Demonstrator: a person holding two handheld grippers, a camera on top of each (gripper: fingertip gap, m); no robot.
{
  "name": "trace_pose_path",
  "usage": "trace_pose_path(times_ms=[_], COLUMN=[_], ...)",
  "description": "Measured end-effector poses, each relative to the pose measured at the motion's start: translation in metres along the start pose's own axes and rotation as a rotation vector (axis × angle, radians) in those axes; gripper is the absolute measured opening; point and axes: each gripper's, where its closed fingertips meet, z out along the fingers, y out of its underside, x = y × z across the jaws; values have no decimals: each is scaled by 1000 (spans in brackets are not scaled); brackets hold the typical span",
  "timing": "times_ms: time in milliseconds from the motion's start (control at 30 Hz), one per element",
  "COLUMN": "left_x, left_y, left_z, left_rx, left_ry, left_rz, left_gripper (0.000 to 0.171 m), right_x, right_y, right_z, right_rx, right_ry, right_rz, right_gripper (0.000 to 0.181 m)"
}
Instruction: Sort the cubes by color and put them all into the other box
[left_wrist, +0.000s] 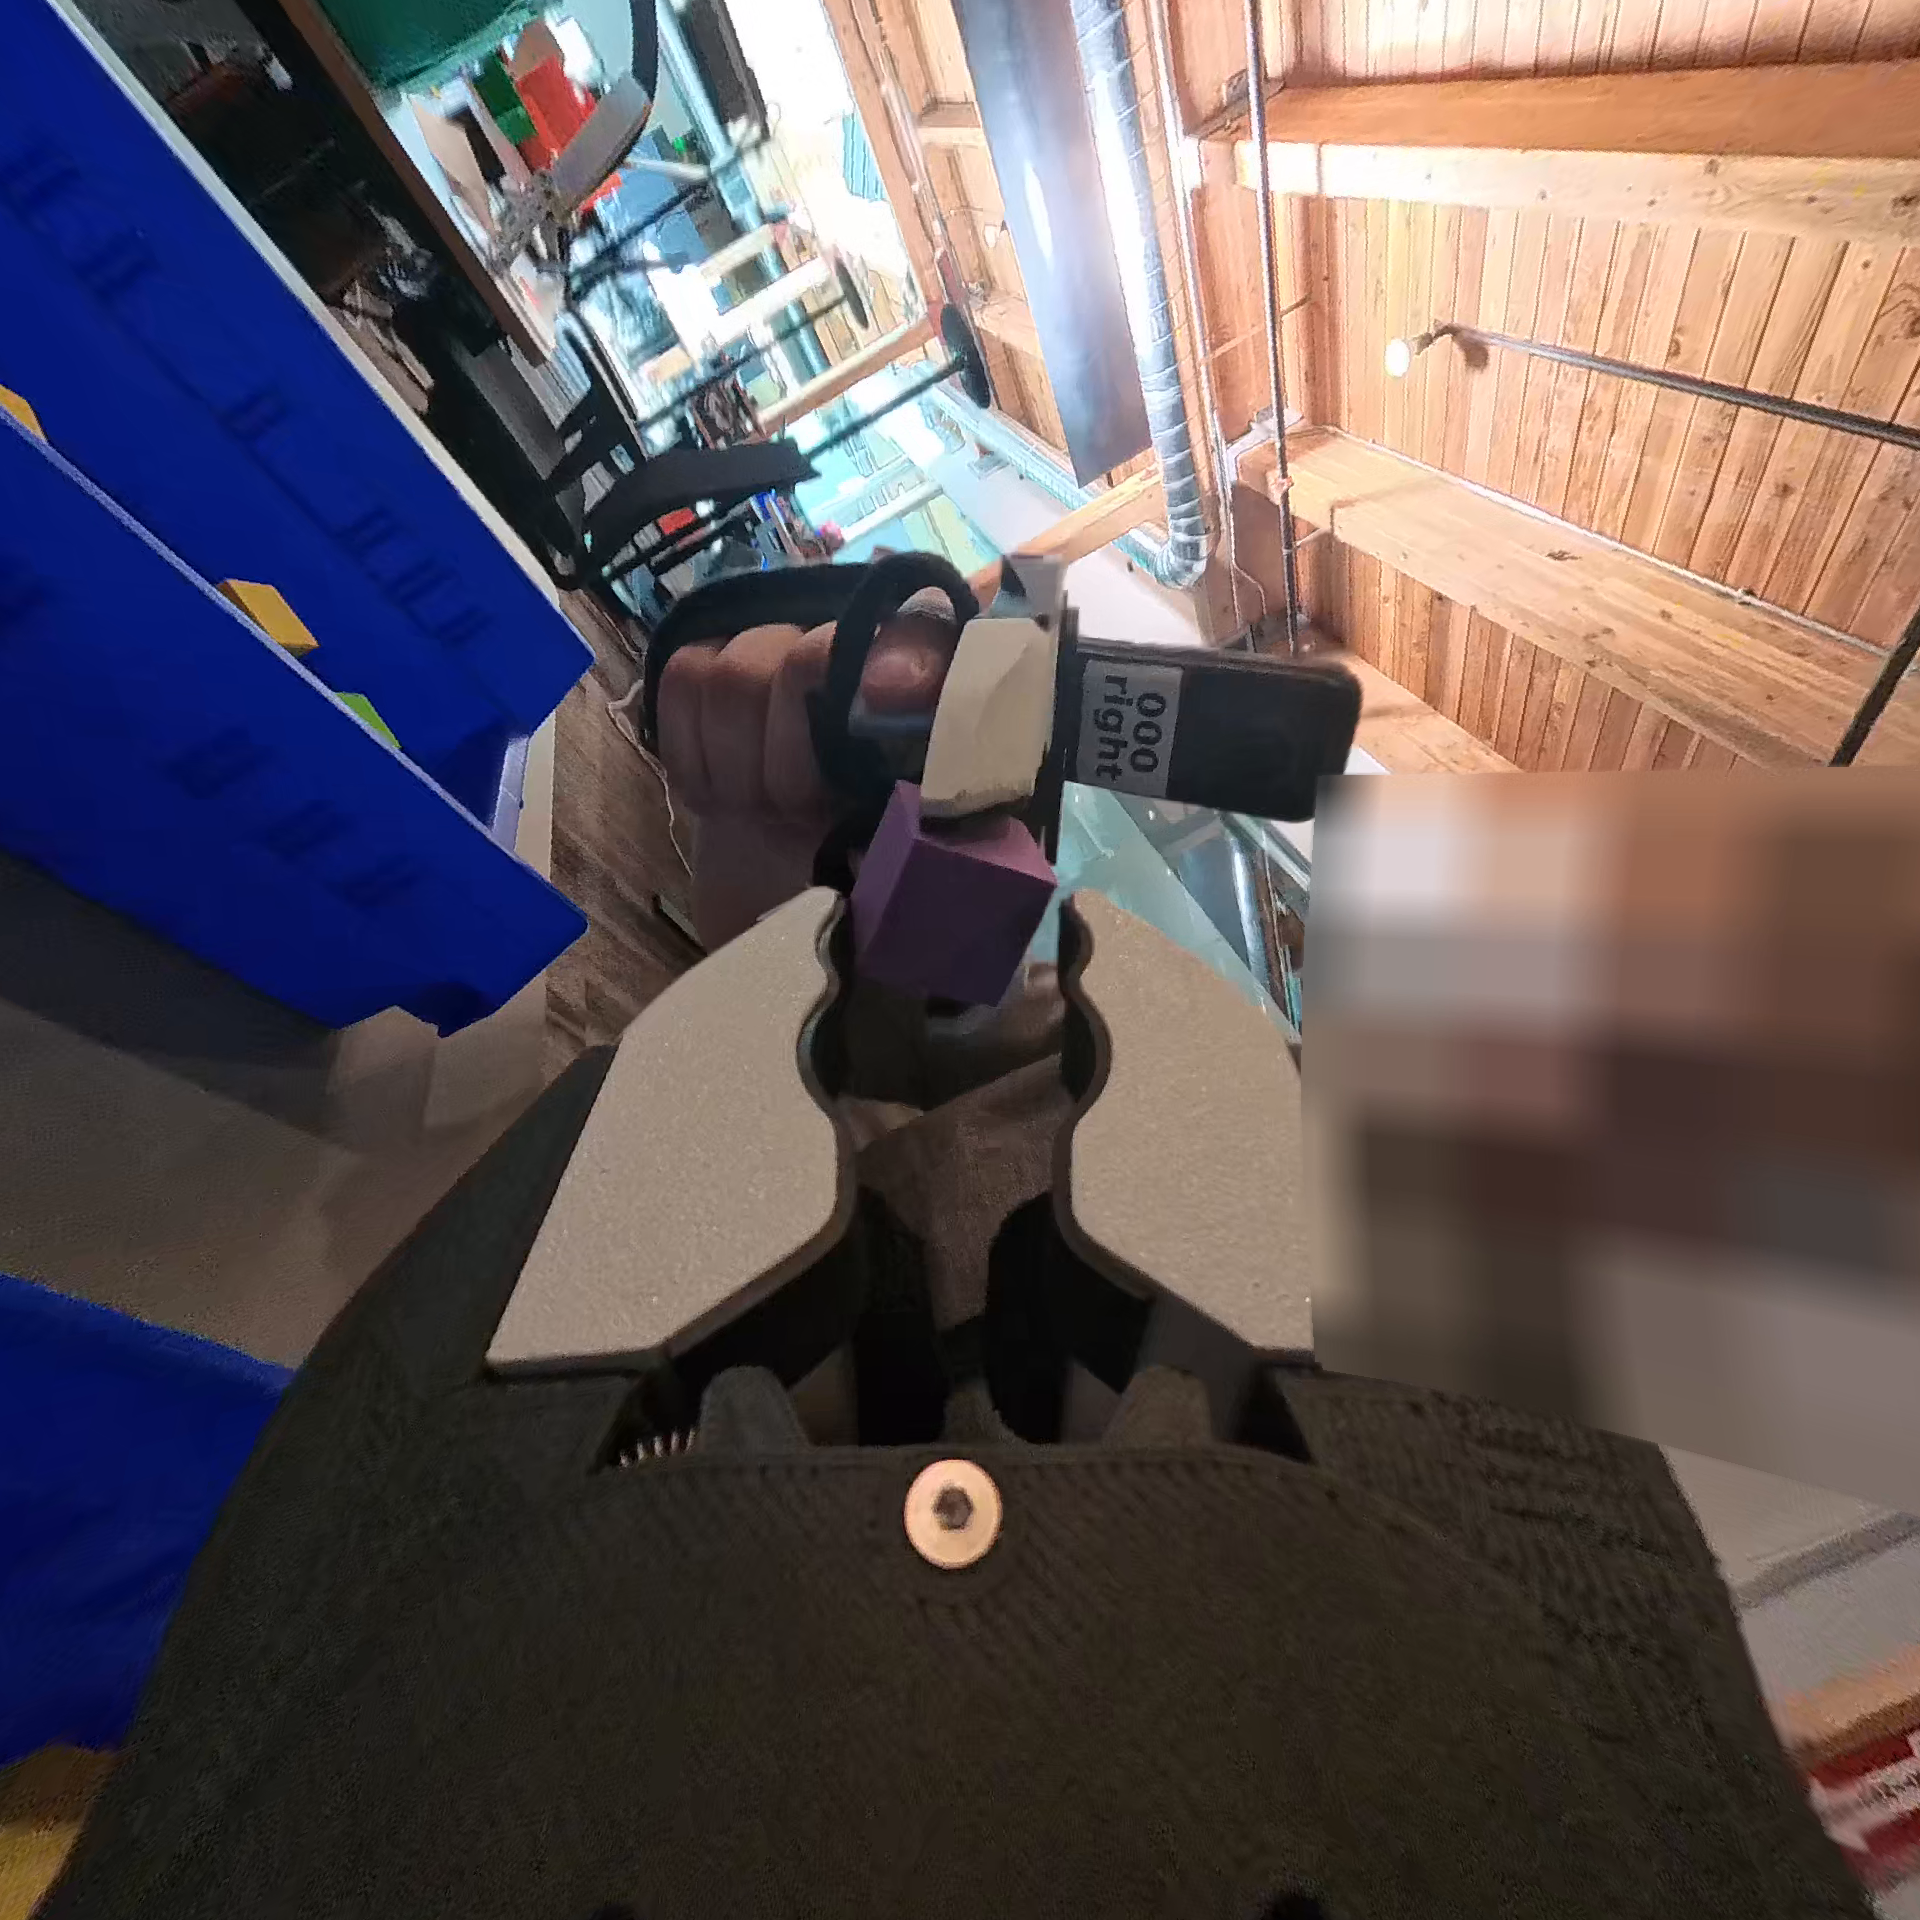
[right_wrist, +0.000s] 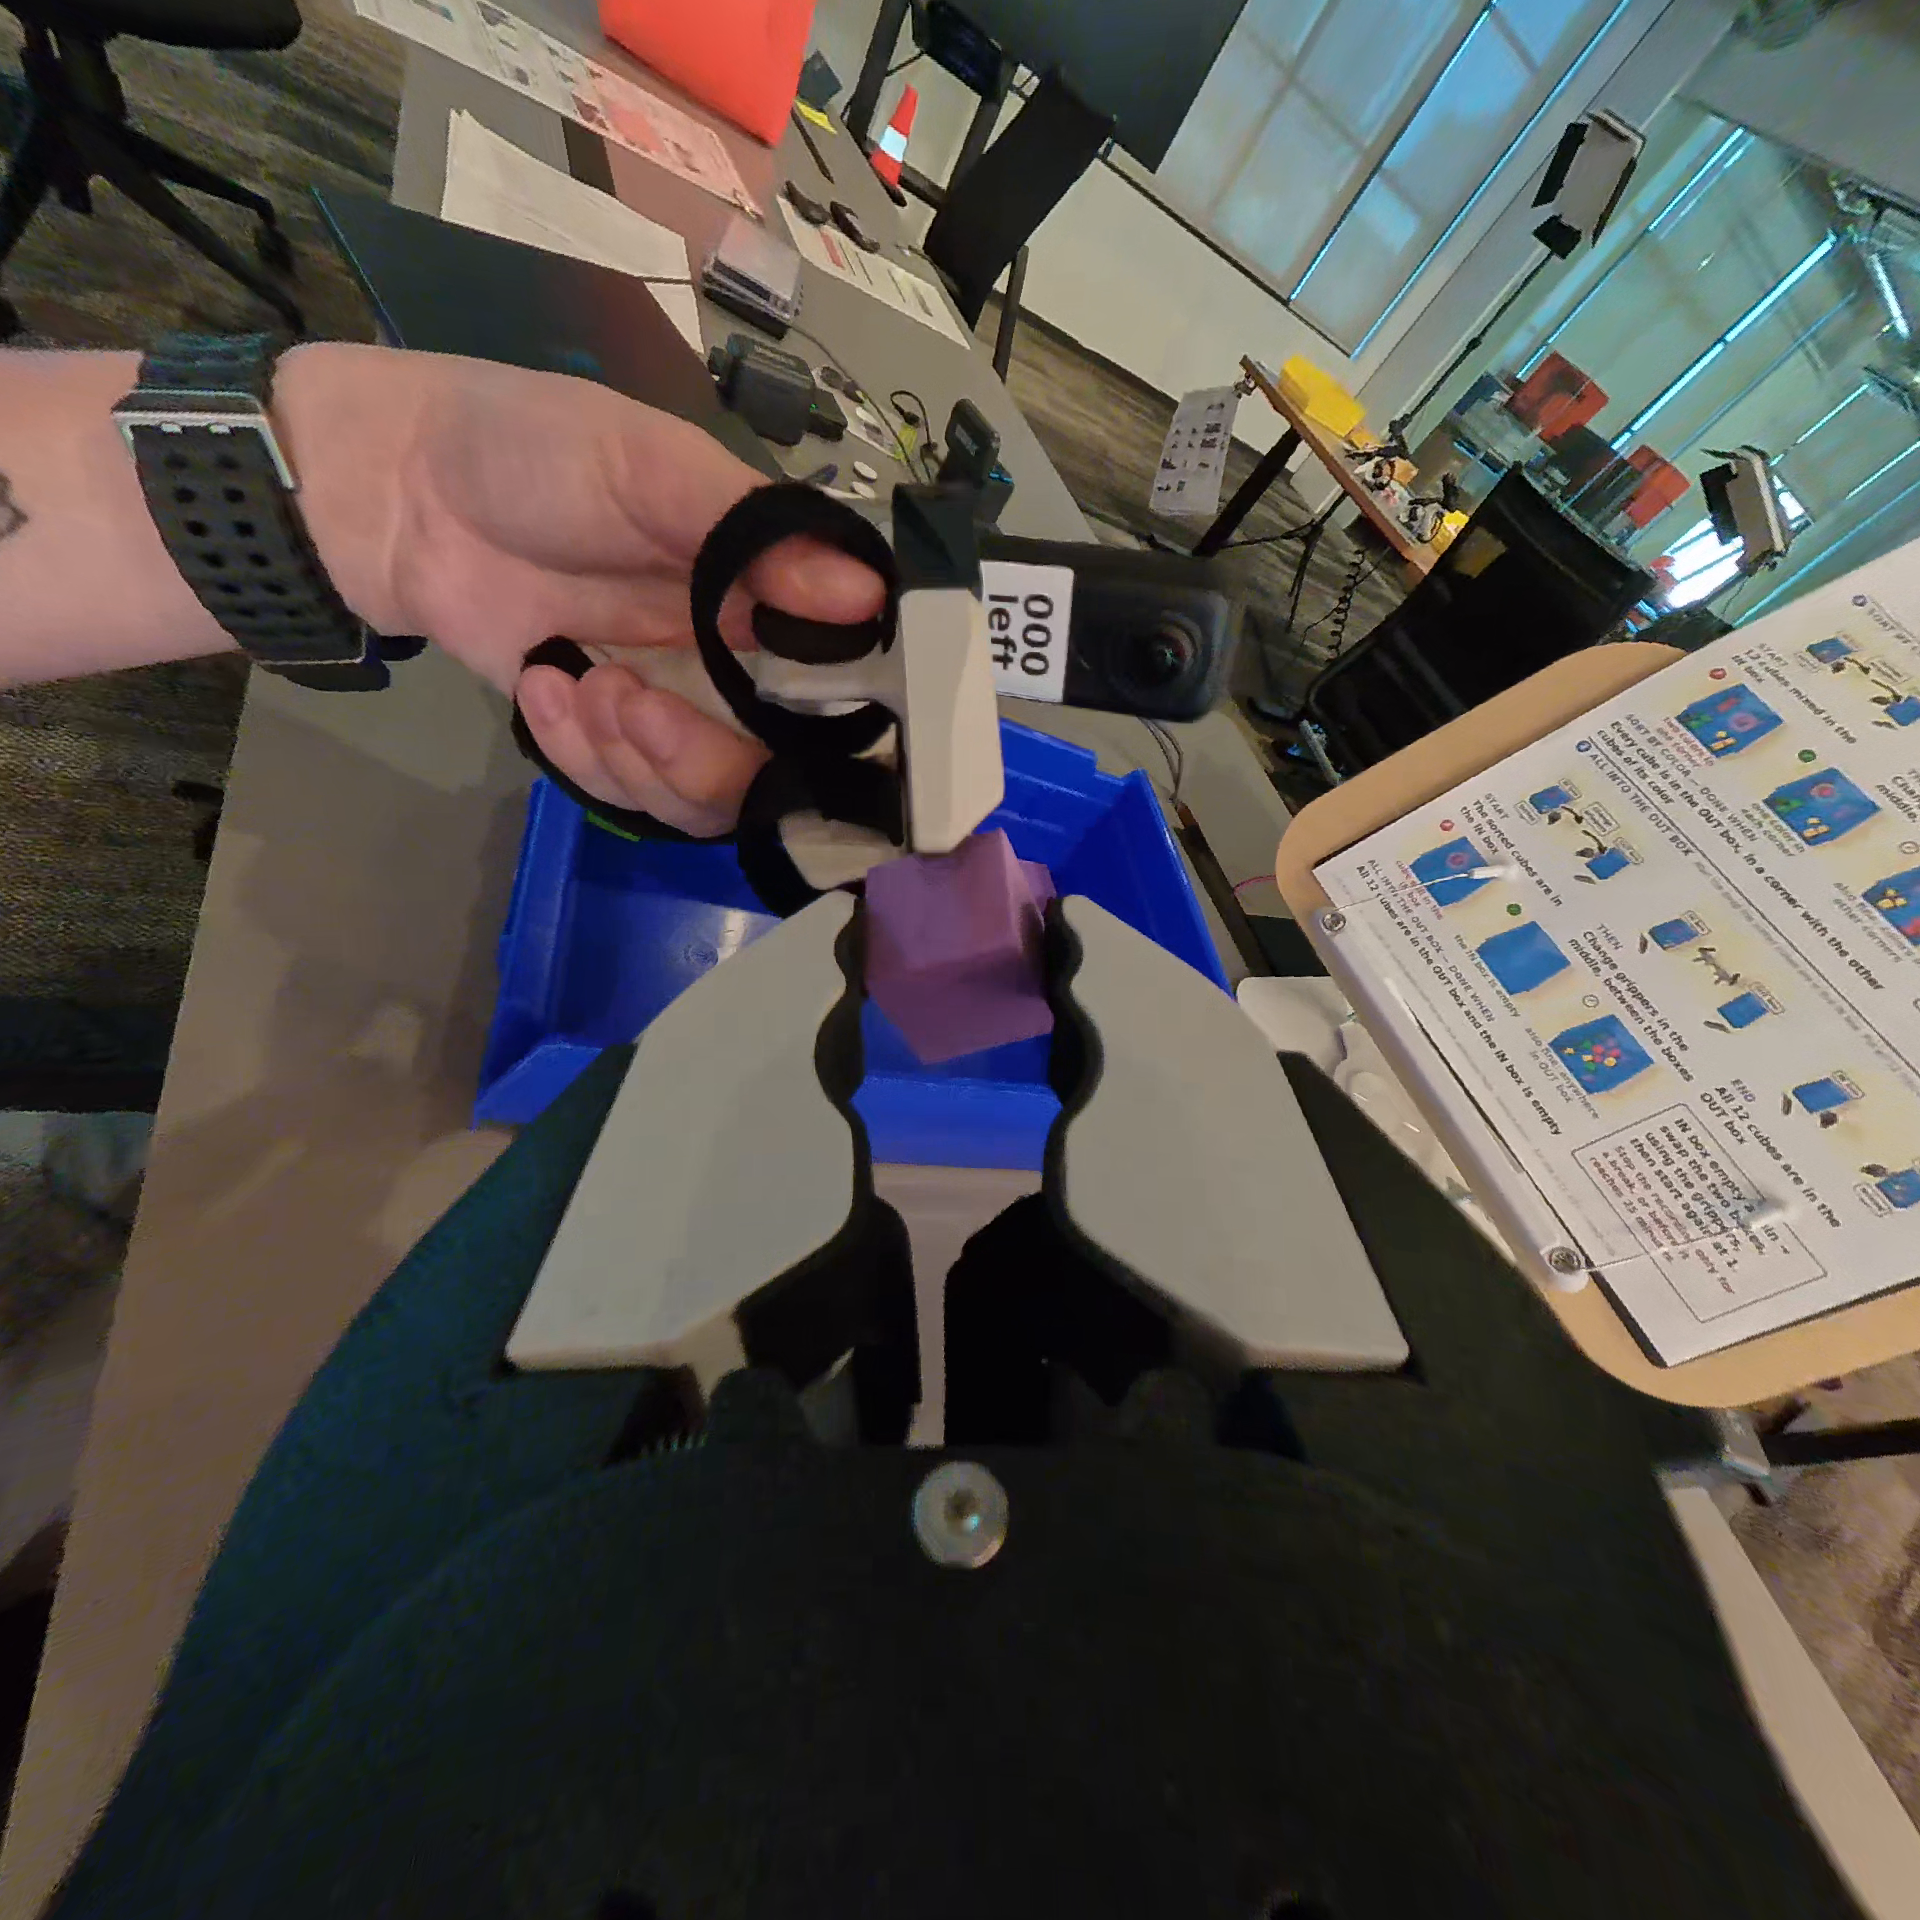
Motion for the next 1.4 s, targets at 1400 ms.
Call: trace_pose_path(times_ms=[1400], left_x=[-63], left_y=[29], left_z=[-146], left_rx=[-45], left_ry=[-1378], left_rz=[272], left_gripper=[50], right_x=[82], right_y=[301], right_z=[-109], right_rx=[-1337], right_ry=[55], right_rz=[708], right_gripper=[51])
